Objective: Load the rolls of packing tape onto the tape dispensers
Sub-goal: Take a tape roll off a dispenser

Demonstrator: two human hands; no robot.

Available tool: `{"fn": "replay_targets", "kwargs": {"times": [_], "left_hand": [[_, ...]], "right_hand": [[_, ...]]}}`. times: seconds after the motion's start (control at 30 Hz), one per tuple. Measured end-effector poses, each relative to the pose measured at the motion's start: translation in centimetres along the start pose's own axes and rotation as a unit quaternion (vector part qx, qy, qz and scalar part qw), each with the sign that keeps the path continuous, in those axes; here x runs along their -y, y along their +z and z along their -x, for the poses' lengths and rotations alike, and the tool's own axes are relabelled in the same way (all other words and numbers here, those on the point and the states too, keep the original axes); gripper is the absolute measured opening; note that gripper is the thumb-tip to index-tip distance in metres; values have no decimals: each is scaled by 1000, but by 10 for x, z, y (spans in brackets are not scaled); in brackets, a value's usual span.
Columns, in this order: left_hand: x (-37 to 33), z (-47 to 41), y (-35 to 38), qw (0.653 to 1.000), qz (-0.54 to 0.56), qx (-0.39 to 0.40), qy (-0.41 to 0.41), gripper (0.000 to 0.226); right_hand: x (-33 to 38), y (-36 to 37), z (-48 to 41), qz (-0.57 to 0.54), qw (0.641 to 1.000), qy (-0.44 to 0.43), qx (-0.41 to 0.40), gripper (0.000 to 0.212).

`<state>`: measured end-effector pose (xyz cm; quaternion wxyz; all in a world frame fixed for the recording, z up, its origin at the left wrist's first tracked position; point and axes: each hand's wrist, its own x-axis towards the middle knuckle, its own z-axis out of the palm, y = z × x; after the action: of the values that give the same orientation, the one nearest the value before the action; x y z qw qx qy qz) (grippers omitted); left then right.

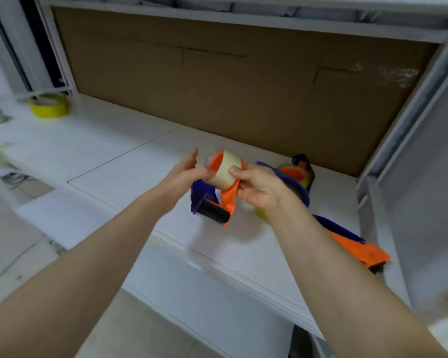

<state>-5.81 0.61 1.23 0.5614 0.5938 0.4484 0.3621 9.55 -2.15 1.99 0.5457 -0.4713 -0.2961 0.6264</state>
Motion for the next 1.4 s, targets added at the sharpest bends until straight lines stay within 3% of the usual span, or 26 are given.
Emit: {"fn": "replay_targets", "kwargs": {"times": [0.13,0.23,0.37,0.47,0.57,0.6,0.67,0.77,0.8,0.93,1.0,1.13,1.23,1.33,1.4], "left_hand": [[25,9,-6,984,-176,-10,-31,118],[35,6,-1,975,-221,-8,-6,111],[37,4,7,972,-235,-11,27,104],[34,5,13,983,-176,9,56,100],[30,7,16,981,-177,68,34,109],[30,7,16,973,-211,93,16,115],[31,9,17,949,-284,136,-5,128],[32,14,25,923,-356,146,5,139],[33,14,27,923,-359,136,14,133],[38,9,26,925,-360,123,18,65],[40,8,27,919,-378,112,20,54],[41,9,31,901,-423,90,25,82],[38,11,33,882,-461,96,22,85],[33,15,36,868,-485,102,24,78],[33,16,37,872,-479,95,29,74]], "right_hand": [[-40,-8,-8,-44,996,71,-23,35],[-54,-8,-12,-28,994,74,-72,40],[-58,-12,-15,195,969,-7,-150,73],[-56,-13,-7,405,899,-58,-153,72],[-49,-13,2,645,745,-90,-143,81],[-44,-13,3,659,734,-101,-126,88],[-36,-12,4,635,762,-100,-78,100],[-29,-14,2,659,749,-68,-20,112],[-29,-15,1,668,742,-57,-10,114],[-39,-19,0,684,727,-58,-18,114],[-40,-21,5,686,723,-66,-41,111],[-40,-24,12,701,707,-63,-67,112],[-32,-25,16,692,714,-76,-73,107],[-19,-25,20,658,740,-117,-82,99],[-8,-26,21,596,777,-169,-112,90]]}}
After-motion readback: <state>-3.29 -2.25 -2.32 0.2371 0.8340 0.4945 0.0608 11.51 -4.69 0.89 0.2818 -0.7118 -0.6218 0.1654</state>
